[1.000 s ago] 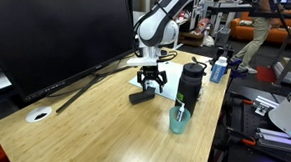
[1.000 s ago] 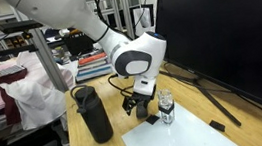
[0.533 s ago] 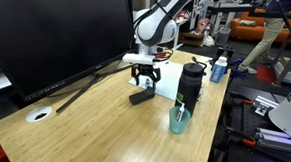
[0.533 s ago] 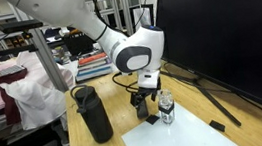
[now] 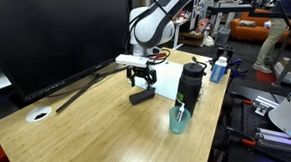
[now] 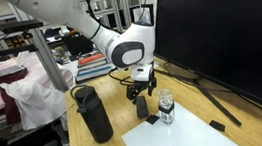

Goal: Put the duster on the whiteboard

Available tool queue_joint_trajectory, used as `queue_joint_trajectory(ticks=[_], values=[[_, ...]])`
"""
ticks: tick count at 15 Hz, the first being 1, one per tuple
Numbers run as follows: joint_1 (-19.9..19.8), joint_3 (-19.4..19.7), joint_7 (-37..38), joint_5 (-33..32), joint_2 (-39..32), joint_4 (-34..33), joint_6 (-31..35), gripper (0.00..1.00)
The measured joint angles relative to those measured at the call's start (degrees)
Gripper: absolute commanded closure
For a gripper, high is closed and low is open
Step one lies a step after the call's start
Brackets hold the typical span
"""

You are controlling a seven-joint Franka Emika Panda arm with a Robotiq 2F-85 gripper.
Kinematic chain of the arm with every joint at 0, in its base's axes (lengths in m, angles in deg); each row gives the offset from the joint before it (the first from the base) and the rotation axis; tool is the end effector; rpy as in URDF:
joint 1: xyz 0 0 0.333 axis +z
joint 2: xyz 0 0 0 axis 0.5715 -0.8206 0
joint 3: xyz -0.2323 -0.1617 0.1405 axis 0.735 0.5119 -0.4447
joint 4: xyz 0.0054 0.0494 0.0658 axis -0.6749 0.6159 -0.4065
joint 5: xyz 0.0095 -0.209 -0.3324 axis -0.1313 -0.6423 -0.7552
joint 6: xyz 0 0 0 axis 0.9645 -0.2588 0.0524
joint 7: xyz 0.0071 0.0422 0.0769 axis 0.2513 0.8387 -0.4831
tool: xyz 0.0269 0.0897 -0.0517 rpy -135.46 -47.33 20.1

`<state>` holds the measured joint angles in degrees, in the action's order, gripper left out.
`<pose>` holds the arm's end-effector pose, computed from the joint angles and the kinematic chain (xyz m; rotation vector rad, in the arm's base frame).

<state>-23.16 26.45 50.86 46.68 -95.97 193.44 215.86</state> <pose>0.6124 0.1342 0.1980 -2.2705 2.0754 0.2335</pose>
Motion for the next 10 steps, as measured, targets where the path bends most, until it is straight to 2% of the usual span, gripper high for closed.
queue_joint_trajectory(ticks=[4, 10], values=[[0.9, -0.4, 4.5, 0.5, 0.4, 0.2, -3.6, 0.00], [0.5, 0.0, 8.0, 1.8, -1.5, 0.2, -2.8, 0.00]])
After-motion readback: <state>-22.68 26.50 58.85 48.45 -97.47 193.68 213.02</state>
